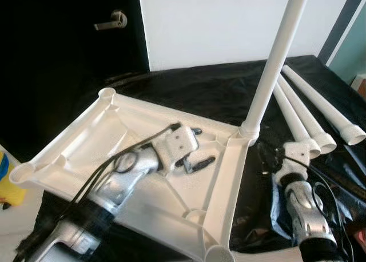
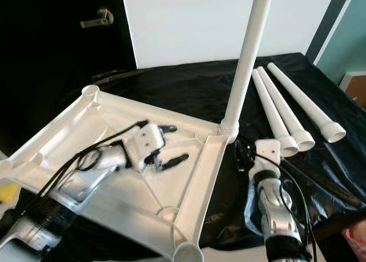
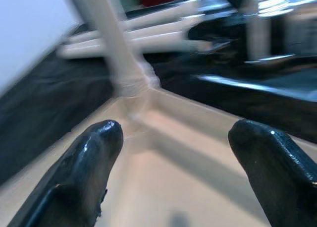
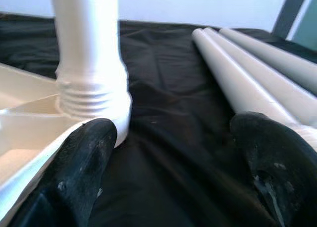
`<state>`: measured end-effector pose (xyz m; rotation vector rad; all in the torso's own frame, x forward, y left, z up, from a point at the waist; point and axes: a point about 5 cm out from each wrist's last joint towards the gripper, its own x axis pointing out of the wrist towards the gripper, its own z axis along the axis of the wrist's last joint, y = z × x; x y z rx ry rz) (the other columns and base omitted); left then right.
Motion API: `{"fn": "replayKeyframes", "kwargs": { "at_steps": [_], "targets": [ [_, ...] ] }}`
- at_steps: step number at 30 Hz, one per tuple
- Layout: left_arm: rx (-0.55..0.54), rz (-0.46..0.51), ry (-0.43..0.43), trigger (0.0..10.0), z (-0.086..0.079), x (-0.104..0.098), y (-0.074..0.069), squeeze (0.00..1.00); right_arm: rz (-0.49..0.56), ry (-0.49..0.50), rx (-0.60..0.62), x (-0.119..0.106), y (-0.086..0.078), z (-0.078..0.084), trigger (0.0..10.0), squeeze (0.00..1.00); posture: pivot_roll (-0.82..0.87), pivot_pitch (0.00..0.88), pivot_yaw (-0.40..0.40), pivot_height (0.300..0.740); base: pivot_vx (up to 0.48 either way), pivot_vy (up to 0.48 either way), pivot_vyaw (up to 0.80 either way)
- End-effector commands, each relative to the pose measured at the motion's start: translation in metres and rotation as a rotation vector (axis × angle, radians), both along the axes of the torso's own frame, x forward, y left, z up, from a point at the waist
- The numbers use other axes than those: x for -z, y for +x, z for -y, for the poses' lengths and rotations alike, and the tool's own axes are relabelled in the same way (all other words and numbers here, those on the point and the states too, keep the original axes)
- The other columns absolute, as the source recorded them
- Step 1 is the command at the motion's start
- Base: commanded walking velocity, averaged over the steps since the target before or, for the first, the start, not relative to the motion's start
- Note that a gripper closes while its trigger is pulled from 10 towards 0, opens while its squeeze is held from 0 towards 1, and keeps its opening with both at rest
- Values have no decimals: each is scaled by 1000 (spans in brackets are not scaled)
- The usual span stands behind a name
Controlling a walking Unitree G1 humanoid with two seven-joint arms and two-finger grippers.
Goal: Building children table
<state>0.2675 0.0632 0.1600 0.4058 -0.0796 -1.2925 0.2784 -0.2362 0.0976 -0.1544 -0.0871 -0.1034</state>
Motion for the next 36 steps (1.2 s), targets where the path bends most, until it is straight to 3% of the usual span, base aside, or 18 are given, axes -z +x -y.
{"fn": "replayKeyframes", "kwargs": {
  "at_steps": [1, 5, 12, 14, 21, 30, 33, 36],
  "targets": [
    [78, -36, 17, 10000, -1, 1, -9, 0, 22, 16, 6, -4, -3, -1, 10000, 0, -45, 11, 22, 740, 0, 0, 0],
    [120, -53, 79, 10000, -5, 12, -19, 0, 44, 14, 2, -9, -5, -3, 10000, 0, -49, 17, 19, 740, 0, 0, 0],
    [151, -144, 82, 10000, -15, 13, -34, 0, 60, 6, -11, -16, -7, -2, 10000, 0, -50, 22, 15, 740, 0, 0, 0],
    [186, -247, 162, 10000, -36, 21, -54, 0, 62, -15, -6, -21, -6, 6, 10000, 0, -42, 27, 7, 740, 0, 0, 0],
    [156, -306, 232, 10000, -52, 29, -64, 0, 65, -25, -8, -26, -3, 9, 10000, 0, -35, 31, -1, 740, 0, 0, 0],
    [94, -312, 332, 10000, -64, 34, -70, 0, 62, -33, -24, -29, 0, 9, 10000, 0, -28, 33, -10, 740, 0, 0, 0],
    [3, -201, 442, 10000, -68, 47, -56, 0, 68, -34, -27, -32, 4, 9, 10000, 0, -25, 30, -16, 740, 0, 0, 0],
    [-67, -174, 480, 10000, -68, 53, -45, 0, 73, -35, -29, -34, 6, 8, 10000, 0, -27, 29, -14, 740, 0, 0, 0]
  ]
}}
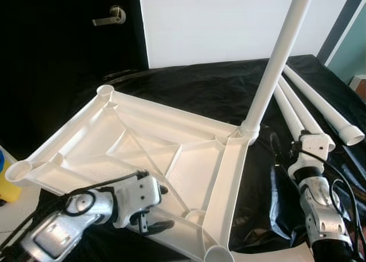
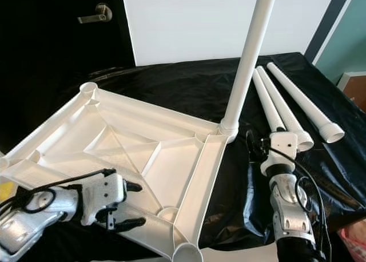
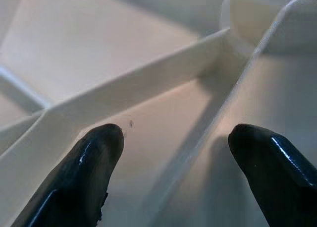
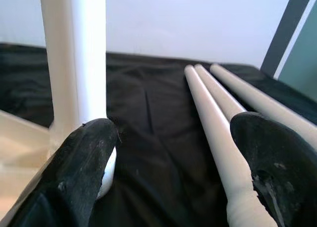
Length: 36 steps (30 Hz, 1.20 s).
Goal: Building children table
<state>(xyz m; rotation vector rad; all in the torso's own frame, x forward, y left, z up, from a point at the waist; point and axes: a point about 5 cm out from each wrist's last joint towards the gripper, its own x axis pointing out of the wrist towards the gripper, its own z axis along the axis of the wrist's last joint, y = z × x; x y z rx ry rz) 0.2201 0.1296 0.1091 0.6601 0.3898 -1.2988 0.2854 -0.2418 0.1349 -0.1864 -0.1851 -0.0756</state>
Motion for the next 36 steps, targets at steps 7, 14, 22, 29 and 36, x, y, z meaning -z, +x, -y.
{"fn": "replayKeyframes", "kwargs": {
  "at_steps": [7, 14, 22, 29, 36],
  "targets": [
    [-235, 169, 41, 10000, 11, 5, 40, 0, -8, 12, 10, 1, 1, 1, 10000, 0, -36, 18, -2, 740, 0, 0, 0],
    [-397, 239, -9, 10000, 23, -1, 65, 0, -5, 20, 16, 1, 1, 1, 10000, 0, -42, 9, 2, 740, 0, 0, 0],
    [-524, 310, -58, 10000, 41, -11, 98, 0, 3, 26, 13, 0, 3, -3, 10000, 0, -41, 2, 0, 740, 0, 0, 0],
    [-437, 290, -107, 10000, 48, -19, 93, 0, 0, 28, 9, 2, 1, -5, 10000, 0, -45, 0, 8, 740, 0, 0, 0],
    [-266, 153, -16, 10000, 34, -7, 68, 0, -8, 23, 16, 4, -1, -1, 10000, 0, -35, 0, 11, 740, 0, 0, 0]
  ]
}}
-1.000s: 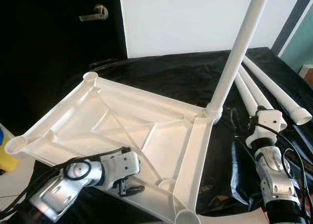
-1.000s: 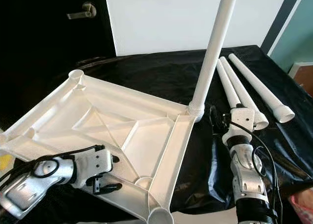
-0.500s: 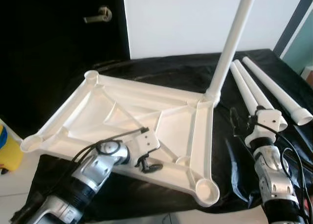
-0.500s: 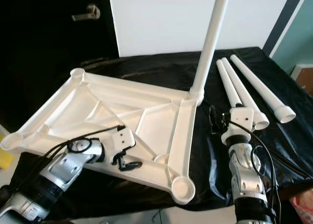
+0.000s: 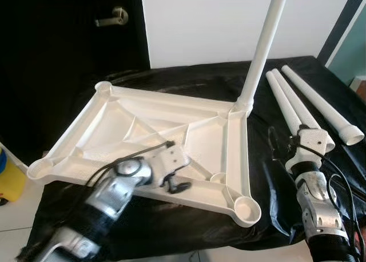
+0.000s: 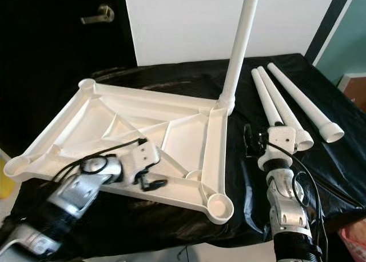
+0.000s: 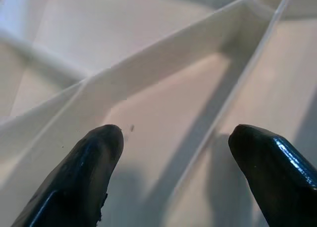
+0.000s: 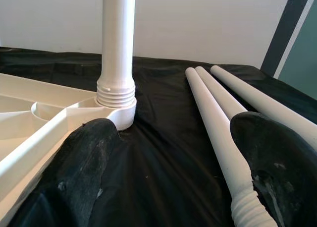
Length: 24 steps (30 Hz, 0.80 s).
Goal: Building children table
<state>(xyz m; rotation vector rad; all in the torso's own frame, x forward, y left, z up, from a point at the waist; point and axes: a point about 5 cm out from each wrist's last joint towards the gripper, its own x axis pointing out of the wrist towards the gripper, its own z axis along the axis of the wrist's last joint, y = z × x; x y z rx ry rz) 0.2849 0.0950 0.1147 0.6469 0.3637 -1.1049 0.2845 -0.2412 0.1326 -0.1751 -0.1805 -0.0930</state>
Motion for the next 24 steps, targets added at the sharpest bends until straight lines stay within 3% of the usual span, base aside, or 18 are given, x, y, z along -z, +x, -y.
{"fn": "replayKeyframes", "kwargs": {
  "at_steps": [1, 2, 24],
  "targets": [
    [-115, 59, -8, 1804, -1, -1, 4, 0, -5, 11, -2, 2, 1, -1, 10000, 0, -33, 0, 12, 740, 0, 0, 0],
    [-111, 55, -8, 0, 0, -1, 4, 0, -2, 13, -5, 1, 2, -2, 10000, 0, -31, 0, 12, 740, 0, 0, 0],
    [-177, 97, 0, 0, 23, 5, 11, 0, 5, 16, -9, -1, 5, -4, 10000, 0, -31, 4, 12, 740, 0, 0, 0]
  ]
}}
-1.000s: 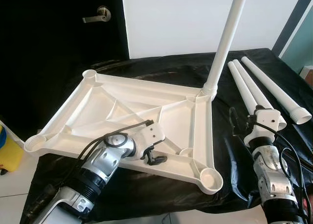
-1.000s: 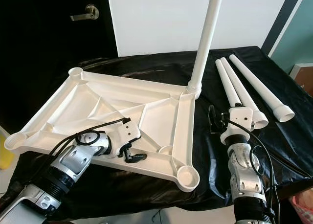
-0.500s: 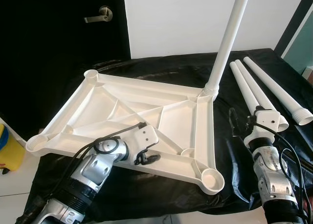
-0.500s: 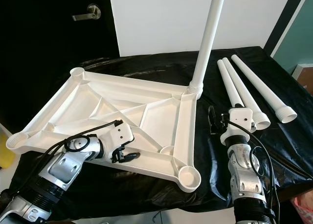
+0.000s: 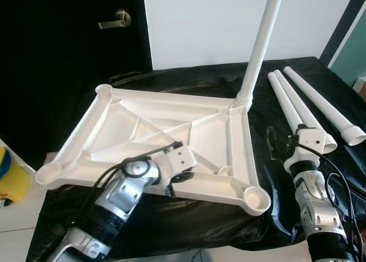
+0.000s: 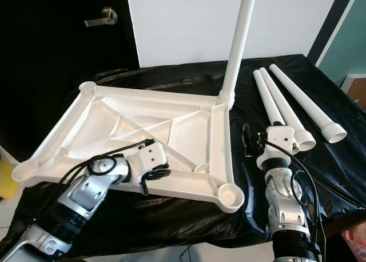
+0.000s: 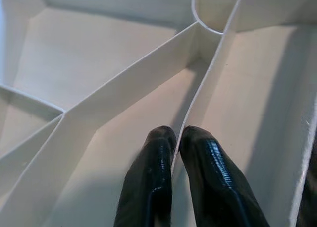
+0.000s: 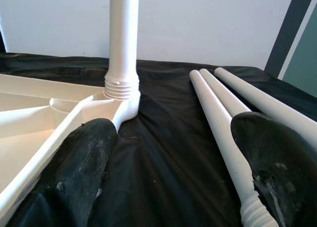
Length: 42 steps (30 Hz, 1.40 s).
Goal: Building children table
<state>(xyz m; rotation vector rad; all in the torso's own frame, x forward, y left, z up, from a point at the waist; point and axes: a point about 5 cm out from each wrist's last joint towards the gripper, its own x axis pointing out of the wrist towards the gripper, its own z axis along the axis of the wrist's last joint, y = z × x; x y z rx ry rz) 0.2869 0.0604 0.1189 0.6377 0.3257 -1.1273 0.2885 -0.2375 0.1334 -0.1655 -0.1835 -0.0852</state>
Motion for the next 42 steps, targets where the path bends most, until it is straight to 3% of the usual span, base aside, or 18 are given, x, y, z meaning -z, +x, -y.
{"fn": "replayKeyframes", "kwargs": {
  "at_steps": [1, 5, 6, 7, 10, 13, 14, 17, 18, 21, 22, 25, 26, 27, 28, 30, 35, 42],
  "targets": [
    [-213, 87, 16, 0, -6, 8, 11, 0, 4, 8, 4, 0, 1, 0, 10000, 0, -34, 5, 14, 740, 0, 0, 0],
    [-212, 101, -3, 0, 5, 6, 13, 0, 5, 8, 11, -1, 0, 2, 10000, 0, -37, 7, 19, 740, 0, 0, 0],
    [-202, 106, -11, 902, 12, 5, 13, 0, 6, 8, 14, -1, 0, 3, 10000, 0, -40, 7, 20, 740, 0, 0, 0],
    [-196, 111, -15, 9176, 17, 4, 12, 0, 8, 7, 19, -1, 0, 3, 10000, 0, -43, 7, 23, 740, 0, 0, 0],
    [-191, 115, -15, 9176, 20, 4, 12, 0, 11, 7, 24, -2, -1, 4, 10000, 0, -43, 7, 23, 740, 0, 0, 0],
    [-172, 97, -25, 10000, 19, 5, 10, 0, 14, 8, 29, -2, -1, 5, 10000, 0, -43, 10, 27, 740, 0, 0, 0],
    [-170, 96, -26, 10000, 18, 5, 11, 925, 14, 8, 30, -2, -2, 5, 10000, 0, -43, 9, 28, 740, 0, 0, 0],
    [-171, 96, -27, 10000, 17, 5, 11, 925, 14, 9, 31, -2, -2, 5, 10000, 0, -43, 9, 28, 740, 0, 0, 0],
    [-171, 102, -27, 10000, 16, 5, 12, 1000, 13, 9, 31, -1, -2, 5, 10000, 0, -42, 9, 29, 740, 0, 0, 0],
    [-165, 125, -24, 10000, 14, 2, 13, 1000, 12, 11, 33, -1, -2, 5, 10000, 0, -39, 9, 28, 740, 0, 0, 0],
    [-158, 148, -49, 10000, 12, -4, 15, 0, 7, 12, 40, 0, -1, 5, 10000, 0, -39, 9, 28, 740, 0, 0, 0],
    [-135, 141, -191, 10000, 11, -26, 16, 0, -8, 20, 73, 2, 1, 9, 10000, 0, -37, 9, 29, 740, 0, 0, 0],
    [-135, 141, -191, 10000, 11, -26, 16, 0, -8, 20, 73, 2, 1, 9, 10000, 0, -37, 9, 29, 740, 0, 0, 0],
    [-93, 154, -314, 10000, 15, -42, 13, 0, -29, 13, 112, 3, 2, 14, 10000, 0, -37, 10, 28, 740, 0, 0, 0],
    [-93, 154, -314, 10000, 15, -42, 13, 0, -29, 13, 112, 3, 2, 14, 10000, 0, -37, 10, 28, 740, 0, 0, 0],
    [-39, 163, -448, 10000, 18, -59, 6, 0, -55, -1, 153, 5, 4, 20, 10000, 0, -39, 10, 31, 740, 0, 0, 0],
    [34, 143, -528, 10000, 22, -69, -4, 0, -85, -12, 181, 6, 8, 27, 10000, 0, -40, 10, 32, 740, 0, 0, 0],
    [118, 115, -523, 10000, 29, -69, -15, 0, -174, -31, 223, 10, 18, 43, 10000, 0, -48, 10, 34, 740, 0, 0, 0]
  ]
}}
